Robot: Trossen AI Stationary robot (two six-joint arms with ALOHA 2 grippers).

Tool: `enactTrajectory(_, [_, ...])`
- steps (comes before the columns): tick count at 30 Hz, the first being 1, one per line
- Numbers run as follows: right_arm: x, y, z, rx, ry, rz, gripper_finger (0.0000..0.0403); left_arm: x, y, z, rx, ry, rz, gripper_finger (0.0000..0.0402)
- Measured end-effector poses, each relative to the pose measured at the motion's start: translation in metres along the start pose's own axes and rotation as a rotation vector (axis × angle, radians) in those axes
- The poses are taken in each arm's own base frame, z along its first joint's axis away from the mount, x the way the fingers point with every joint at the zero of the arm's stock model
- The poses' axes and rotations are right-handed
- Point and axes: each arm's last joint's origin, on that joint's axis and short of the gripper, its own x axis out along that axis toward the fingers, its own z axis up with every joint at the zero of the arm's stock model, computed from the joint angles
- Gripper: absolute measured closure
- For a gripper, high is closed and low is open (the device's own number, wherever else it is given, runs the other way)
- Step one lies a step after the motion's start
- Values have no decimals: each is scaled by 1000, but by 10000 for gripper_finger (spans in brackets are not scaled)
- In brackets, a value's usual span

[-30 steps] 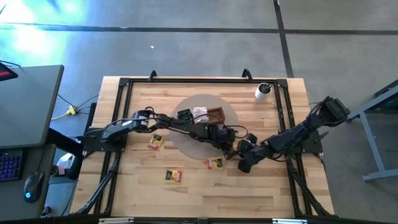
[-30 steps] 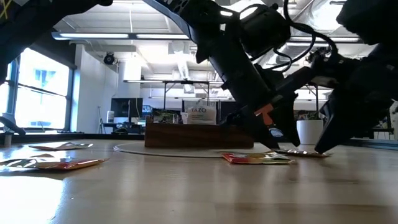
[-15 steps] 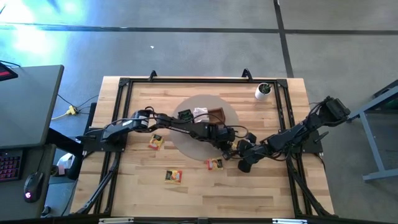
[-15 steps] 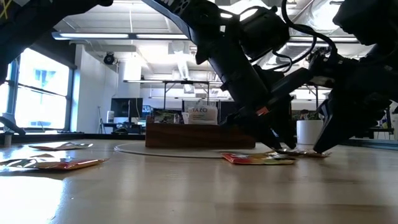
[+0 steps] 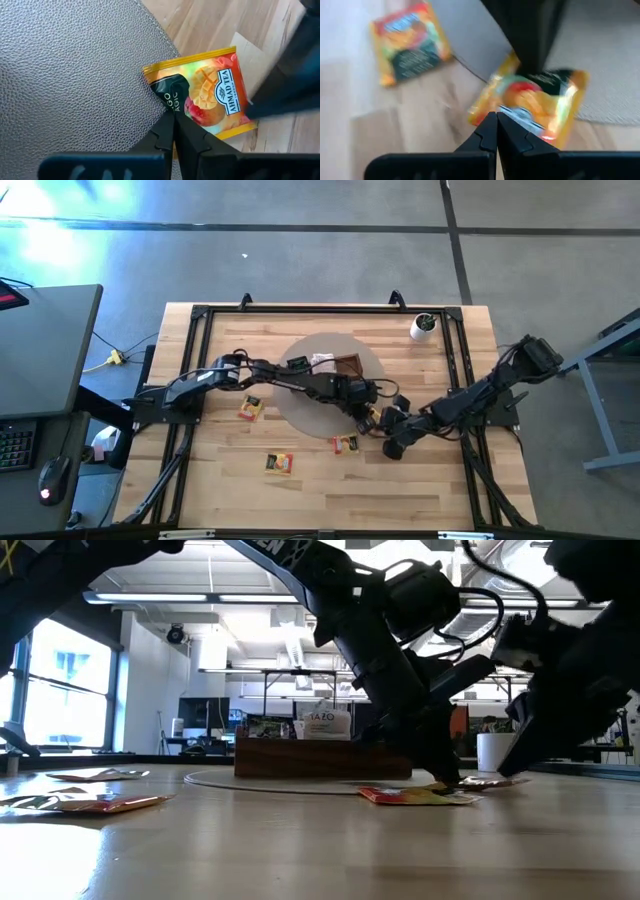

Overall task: Pick & Place Tea
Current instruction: Put the yellow tea bag into the right section of the wooden organizer

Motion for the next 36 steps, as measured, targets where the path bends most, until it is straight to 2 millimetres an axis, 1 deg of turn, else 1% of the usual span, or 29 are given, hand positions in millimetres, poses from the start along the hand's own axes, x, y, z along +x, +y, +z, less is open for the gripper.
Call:
enactTrajectory(4, [-2,9,3,0,-48,42,403,-5,1,6,-2,27,6,398])
enactTrajectory(6, [-5,15,6,-8,-54,64,403,-11,-1,9,2,59,31,400])
enactTrajectory(8, [-7,21,8,-20,-57,91,403,-22,-4,16,31,82,68,400])
enactTrajectory(11, [-11,29,9,-58,-63,122,403,-45,-10,27,81,104,167,401])
enactTrajectory(13, [-12,33,9,-82,-69,130,403,-64,-13,35,121,116,260,401])
enactTrajectory(16, [-13,34,7,-94,-64,133,403,-97,-16,48,190,71,428,401])
enactTrajectory(18, [-13,34,6,-98,-59,130,403,-111,-14,53,240,44,544,401])
enactTrajectory(20, [-13,33,6,-102,-52,124,403,-111,-8,56,262,7,633,401])
enactTrajectory(22, [-13,33,5,-103,-50,122,403,-109,0,55,274,33,691,401])
enactTrajectory(26, [-13,32,5,-117,-46,105,403,-114,17,59,273,76,759,402])
enactTrajectory(27, [-13,31,5,-123,-46,105,403,-112,21,60,271,83,774,401])
enactTrajectory(30, [-13,31,4,-127,-46,104,402,-89,33,60,267,75,828,401])
enactTrajectory(32, [-13,31,4,-128,-46,103,402,-84,36,58,282,104,835,401])
enactTrajectory(34, [-13,31,4,-136,-46,103,402,-88,32,61,293,76,828,401])
enactTrajectory(36, [-13,31,4,-138,-47,104,402,-83,33,59,308,82,845,401])
